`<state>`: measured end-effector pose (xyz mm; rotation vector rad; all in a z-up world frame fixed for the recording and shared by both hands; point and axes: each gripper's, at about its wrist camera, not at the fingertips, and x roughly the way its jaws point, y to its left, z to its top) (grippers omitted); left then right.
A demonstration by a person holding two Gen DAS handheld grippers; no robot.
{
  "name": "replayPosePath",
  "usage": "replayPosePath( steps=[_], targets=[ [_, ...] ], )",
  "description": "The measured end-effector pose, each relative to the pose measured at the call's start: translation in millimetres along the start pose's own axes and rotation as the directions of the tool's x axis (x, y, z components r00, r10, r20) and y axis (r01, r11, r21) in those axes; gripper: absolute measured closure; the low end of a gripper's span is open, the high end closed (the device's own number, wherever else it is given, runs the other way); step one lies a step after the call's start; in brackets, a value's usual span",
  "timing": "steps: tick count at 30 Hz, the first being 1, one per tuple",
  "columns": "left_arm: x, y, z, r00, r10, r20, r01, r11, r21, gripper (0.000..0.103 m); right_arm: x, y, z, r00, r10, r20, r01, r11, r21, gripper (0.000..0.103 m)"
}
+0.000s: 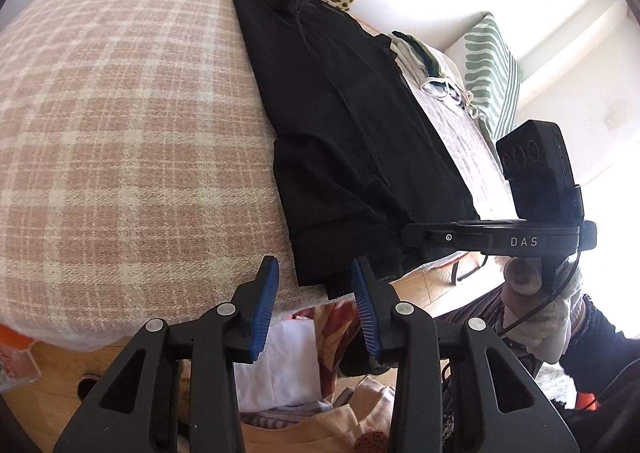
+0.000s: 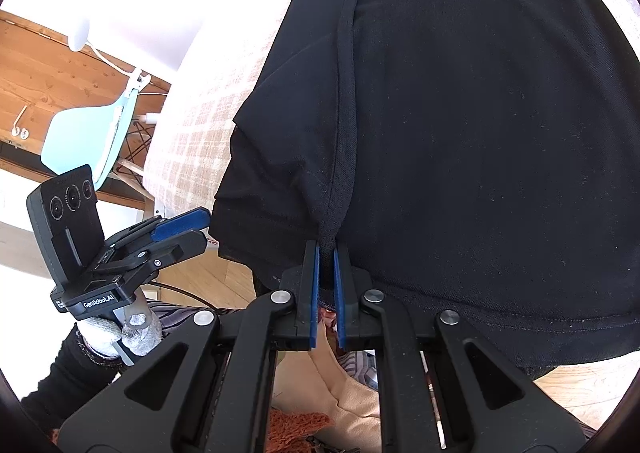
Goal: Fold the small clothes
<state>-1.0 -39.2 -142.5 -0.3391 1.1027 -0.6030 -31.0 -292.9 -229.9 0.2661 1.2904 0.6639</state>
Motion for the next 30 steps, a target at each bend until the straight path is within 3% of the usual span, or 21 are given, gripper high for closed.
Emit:
replayPosePath(
  steps=[2, 3, 4, 7, 10, 13, 14, 17, 20, 25, 30],
  targets=[
    [4, -4, 0, 1.0, -0.014, -0.001, 0.014, 1.0, 0.014, 0.075, -3, -4, -1, 1.0, 0.002, 0.0, -0.002, 1.0, -0.004, 0.095],
    [6, -9, -1, 1.0, -0.006, -0.008, 0.007, 0.999, 0.037, 0.097, -3, -4, -1, 1.0, 0.0, 0.001, 0.0, 1.0, -0.008, 0.095],
    [7, -14, -2, 1.0, 0.011, -0.016, -0.01, 0.998, 0.067, 0.102, -3, -4, -2, 1.0, -0.002, 0.001, 0.002, 1.0, -0.011, 0.095],
    [4, -26, -8, 0.996, 0.089, -0.009, -0.087, 0.986, 0.142, 0.102, -8, -3, -5, 1.0, -0.017, 0.0, 0.017, 0.999, -0.031, 0.095],
    [-2, -31, -12, 0.992, 0.129, -0.005, -0.126, 0.979, 0.157, 0.099, -14, -3, -7, 1.0, -0.023, 0.005, 0.024, 0.998, -0.063, 0.091],
    [-13, -37, -15, 0.977, 0.207, 0.049, -0.212, 0.955, 0.207, 0.089, -27, -8, -8, 0.999, -0.034, 0.029, 0.036, 0.997, -0.075, 0.086],
    [-17, -39, -15, 0.974, 0.216, 0.064, -0.225, 0.951, 0.214, 0.081, -33, -9, -8, 0.998, -0.039, 0.043, 0.043, 0.996, -0.075, 0.083],
    [-30, -48, -11, 0.972, 0.2, 0.123, -0.223, 0.949, 0.221, 0.068, -58, -14, -6, 0.993, -0.045, 0.107, 0.053, 0.996, -0.072, 0.069],
    [-33, -66, -5, 0.973, 0.171, 0.153, -0.207, 0.942, 0.266, 0.066, -92, -19, -2, 0.979, -0.051, 0.195, 0.065, 0.996, -0.068, 0.063],
    [-12, -101, 4, 0.985, 0.097, 0.141, -0.14, 0.929, 0.341, 0.066, -150, -38, 8, 0.932, -0.094, 0.351, 0.112, 0.993, -0.031, 0.045],
    [17, -138, 9, 0.991, 0.057, 0.119, -0.102, 0.904, 0.415, 0.066, -197, -68, 25, 0.882, -0.134, 0.451, 0.13, 0.991, 0.041, 0.044]
  ],
)
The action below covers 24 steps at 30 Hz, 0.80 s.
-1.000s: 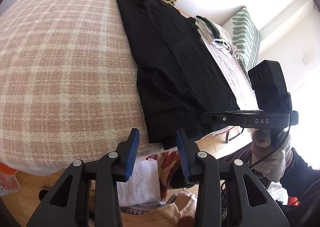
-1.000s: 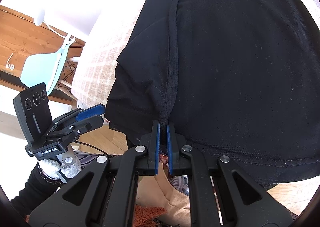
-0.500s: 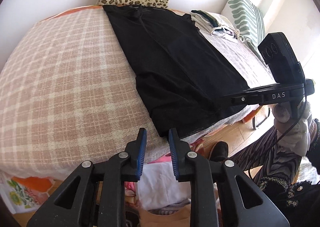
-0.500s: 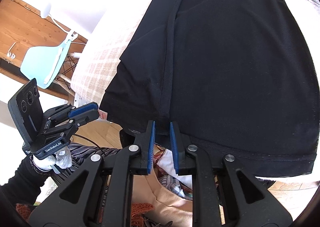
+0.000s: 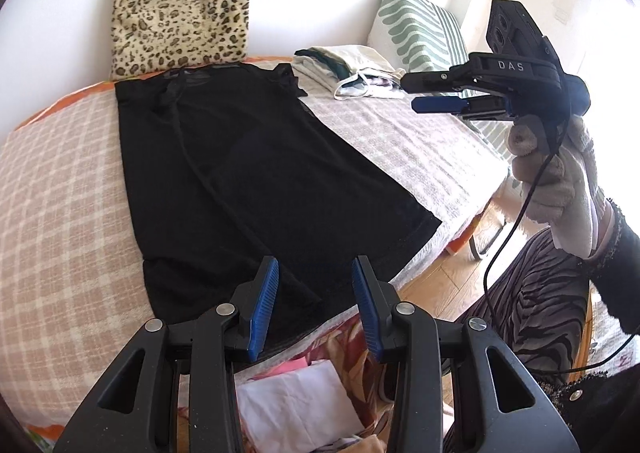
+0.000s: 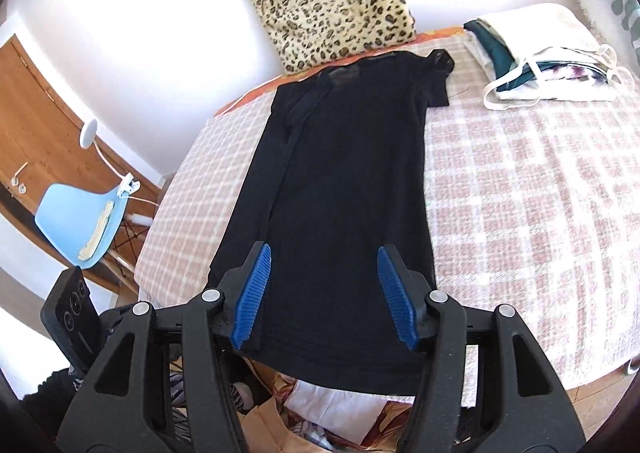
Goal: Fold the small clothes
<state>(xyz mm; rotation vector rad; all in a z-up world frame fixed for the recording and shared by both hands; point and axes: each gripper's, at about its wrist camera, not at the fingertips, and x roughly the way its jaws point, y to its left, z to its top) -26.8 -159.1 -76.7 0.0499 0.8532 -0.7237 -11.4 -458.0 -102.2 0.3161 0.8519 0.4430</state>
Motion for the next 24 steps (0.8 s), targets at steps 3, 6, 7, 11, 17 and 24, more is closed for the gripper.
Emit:
replayPosePath(
  steps=[3, 6, 7, 11, 17, 24],
  targets=[
    [15, -22, 10, 0.999, -0.038, -0.002, 0.038, 0.999, 0.038, 0.066, -11, -13, 25, 0.999, -0.007, 0.048, 0.006, 1.0, 0.003, 0.044],
    [34, -42, 18, 0.997, -0.075, -0.02, 0.076, 0.996, 0.053, 0.066, -23, -28, 47, 0.995, -0.003, 0.097, 0.002, 1.0, 0.014, 0.044],
    [41, -49, 20, 0.995, -0.094, -0.031, 0.096, 0.994, 0.055, 0.066, -25, -33, 53, 0.994, 0.009, 0.109, -0.011, 1.0, 0.018, 0.044],
    [69, -79, 24, 0.989, -0.134, -0.068, 0.14, 0.985, 0.097, 0.061, -27, -48, 77, 0.991, 0.002, 0.131, -0.001, 1.0, -0.007, 0.044],
    [107, -112, 22, 0.981, -0.135, -0.139, 0.159, 0.972, 0.175, 0.061, -16, -70, 107, 0.992, -0.026, 0.12, 0.031, 0.999, -0.042, 0.044],
    [137, -140, 21, 0.978, -0.099, -0.181, 0.147, 0.95, 0.275, 0.059, 12, -96, 146, 0.994, -0.042, 0.097, 0.045, 0.999, -0.025, 0.041]
  ],
)
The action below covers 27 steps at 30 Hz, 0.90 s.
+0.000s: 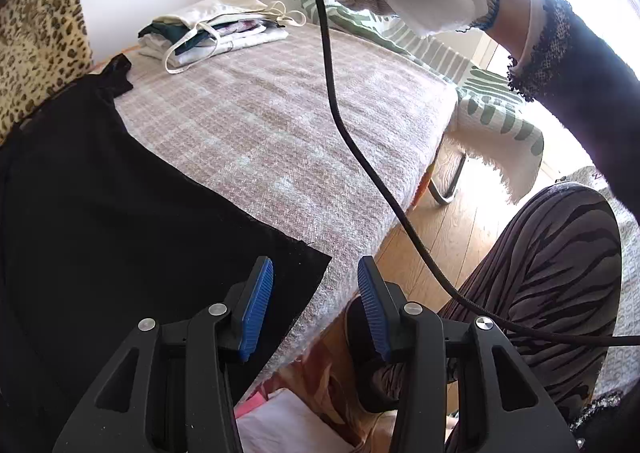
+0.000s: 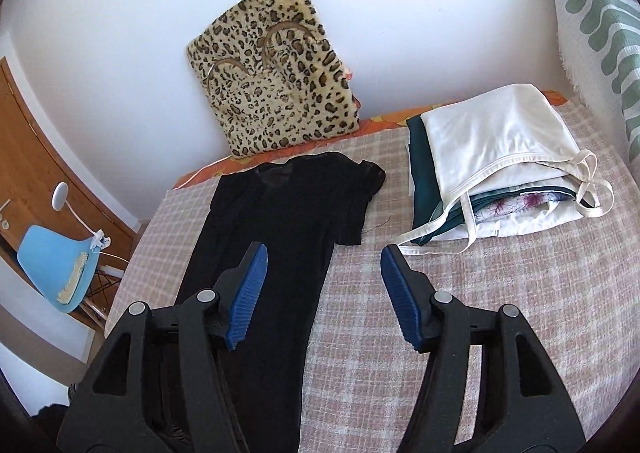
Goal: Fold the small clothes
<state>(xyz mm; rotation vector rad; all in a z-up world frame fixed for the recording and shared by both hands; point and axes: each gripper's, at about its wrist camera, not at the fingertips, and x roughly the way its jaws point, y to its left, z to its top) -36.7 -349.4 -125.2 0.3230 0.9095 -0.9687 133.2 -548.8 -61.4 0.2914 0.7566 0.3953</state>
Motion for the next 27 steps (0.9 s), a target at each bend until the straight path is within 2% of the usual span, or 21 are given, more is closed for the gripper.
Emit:
replayPosePath(
  steps=[4, 6, 9, 10, 12, 13, 16, 21, 27],
  targets=[
    [13, 9, 1, 0.999, -0.024, -0.026, 0.022, 0.998, -0.051, 0.058, 29, -6, 23, 1.0, 0.016, -0.024, -0.016, 1.0, 0.0, 0.041],
    [12, 15, 0, 0.999, -0.039, -0.005, 0.039, 0.997, -0.072, 0.058, 47, -8, 34, 0.999, 0.036, -0.038, -0.036, 0.999, -0.001, 0.041],
    [11, 16, 1, 1.0, -0.024, 0.007, 0.025, 0.998, -0.057, 0.059, 81, -13, 47, 0.997, 0.044, -0.065, -0.044, 0.999, 0.001, 0.041],
    [13, 16, 3, 1.0, -0.02, 0.012, 0.02, 0.998, -0.052, 0.062, 94, -15, 51, 0.996, 0.042, -0.077, -0.041, 0.999, 0.005, 0.041],
    [13, 17, 2, 1.0, -0.005, 0.022, 0.006, 0.999, -0.039, 0.078, 118, -18, 57, 0.995, 0.033, -0.098, -0.032, 0.999, 0.013, 0.041],
    [13, 19, 2, 1.0, -0.008, 0.027, 0.009, 0.999, -0.042, 0.082, 129, -20, 60, 0.994, 0.034, -0.107, -0.032, 0.999, 0.021, 0.041],
    [12, 33, 2, 0.998, -0.047, 0.038, 0.051, 0.993, -0.11, 0.093, 162, -20, 67, 0.989, 0.042, -0.141, -0.038, 0.999, 0.026, 0.041],
    [9, 48, -1, 0.994, -0.082, 0.066, 0.094, 0.974, -0.205, 0.097, 207, -17, 75, 0.983, -0.043, -0.18, 0.041, 0.999, -0.01, 0.041],
    [-3, 66, -12, 0.989, -0.095, 0.113, 0.126, 0.941, -0.313, 0.097, 242, -34, 81, 0.969, -0.136, -0.207, 0.143, 0.99, 0.02, 0.041]
  ],
)
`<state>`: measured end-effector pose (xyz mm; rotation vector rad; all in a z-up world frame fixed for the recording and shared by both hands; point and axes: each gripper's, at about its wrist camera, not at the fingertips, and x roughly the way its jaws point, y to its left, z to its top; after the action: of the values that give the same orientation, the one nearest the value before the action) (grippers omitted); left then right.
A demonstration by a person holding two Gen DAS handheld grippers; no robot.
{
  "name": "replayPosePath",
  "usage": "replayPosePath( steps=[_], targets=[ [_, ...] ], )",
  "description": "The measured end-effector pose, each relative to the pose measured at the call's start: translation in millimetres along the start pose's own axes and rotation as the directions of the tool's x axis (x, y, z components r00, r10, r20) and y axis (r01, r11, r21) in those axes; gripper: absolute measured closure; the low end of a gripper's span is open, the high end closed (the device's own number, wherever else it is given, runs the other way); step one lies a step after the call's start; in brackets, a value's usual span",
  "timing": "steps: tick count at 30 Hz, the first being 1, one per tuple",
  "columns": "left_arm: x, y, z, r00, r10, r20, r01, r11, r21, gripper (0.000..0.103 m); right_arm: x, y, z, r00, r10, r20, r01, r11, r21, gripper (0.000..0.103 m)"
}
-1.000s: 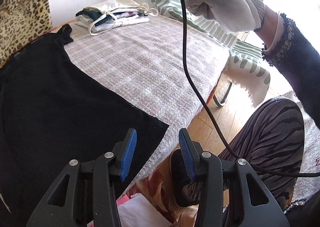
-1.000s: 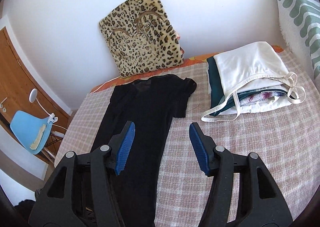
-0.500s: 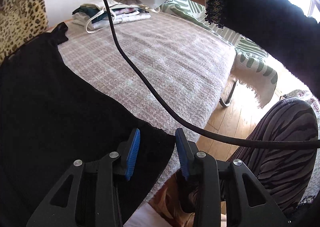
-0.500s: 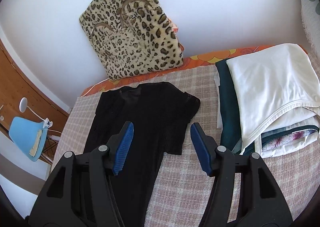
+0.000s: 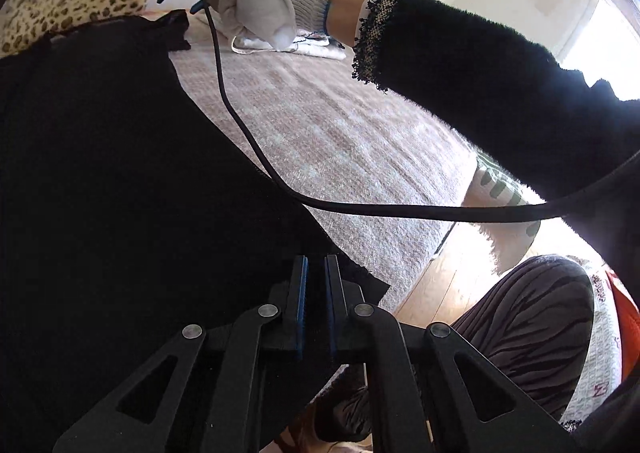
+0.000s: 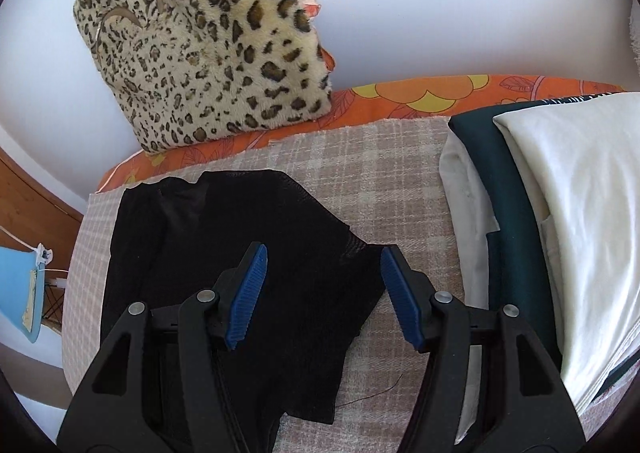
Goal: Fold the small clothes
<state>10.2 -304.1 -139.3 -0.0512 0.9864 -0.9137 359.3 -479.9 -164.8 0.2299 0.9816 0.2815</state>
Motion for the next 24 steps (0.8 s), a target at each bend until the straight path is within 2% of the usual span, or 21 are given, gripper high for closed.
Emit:
replayPosePath(
  steps=[6, 9, 12, 13, 15, 17, 18, 20, 22, 24],
  targets=[
    [-6, 19, -9, 0.999, -0.038, 0.016, 0.04, 0.992, -0.123, 0.097, 28, -2, 1, 0.997, -0.062, -0.055, 0.061, 0.998, -0.012, 0.041],
    [-7, 8, -12, 1.0, -0.018, 0.026, 0.02, 0.997, -0.08, 0.097, 35, 7, 0, 0.993, -0.102, -0.054, 0.099, 0.993, -0.06, 0.041],
    [-3, -15, -14, 1.0, -0.013, 0.002, 0.013, 0.999, -0.032, 0.095, 37, 11, 0, 0.992, -0.107, -0.065, 0.101, 0.991, -0.086, 0.041],
    [1, -20, -14, 1.0, -0.008, -0.013, 0.007, 1.0, -0.012, 0.092, 38, 11, 0, 0.992, -0.108, -0.068, 0.102, 0.991, -0.088, 0.041],
    [8, -34, -13, 1.0, 0.01, -0.022, -0.009, 0.999, 0.032, 0.061, 37, 9, 1, 0.992, -0.104, -0.075, 0.098, 0.992, -0.079, 0.041],
    [13, -50, -13, 0.999, 0.049, -0.003, -0.049, 0.995, 0.092, 0.044, 37, 7, 2, 0.992, -0.095, -0.083, 0.089, 0.994, -0.067, 0.041],
    [18, -57, -12, 0.996, 0.089, 0.004, -0.089, 0.987, 0.131, 0.042, 37, 6, 3, 0.992, -0.092, -0.086, 0.086, 0.994, -0.064, 0.041],
    [27, -68, -13, 0.986, 0.162, 0.028, -0.164, 0.967, 0.195, 0.042, 38, 6, 3, 0.991, -0.097, -0.087, 0.091, 0.993, -0.069, 0.041],
    [32, -71, -16, 0.98, 0.189, 0.058, -0.197, 0.952, 0.234, 0.046, 36, 5, 0, 0.991, -0.106, -0.082, 0.1, 0.992, -0.081, 0.041],
    [34, -72, -19, 0.967, 0.238, 0.095, -0.255, 0.928, 0.271, 0.073, 36, 8, -4, 0.989, -0.125, -0.074, 0.117, 0.988, -0.103, 0.041]
  ],
)
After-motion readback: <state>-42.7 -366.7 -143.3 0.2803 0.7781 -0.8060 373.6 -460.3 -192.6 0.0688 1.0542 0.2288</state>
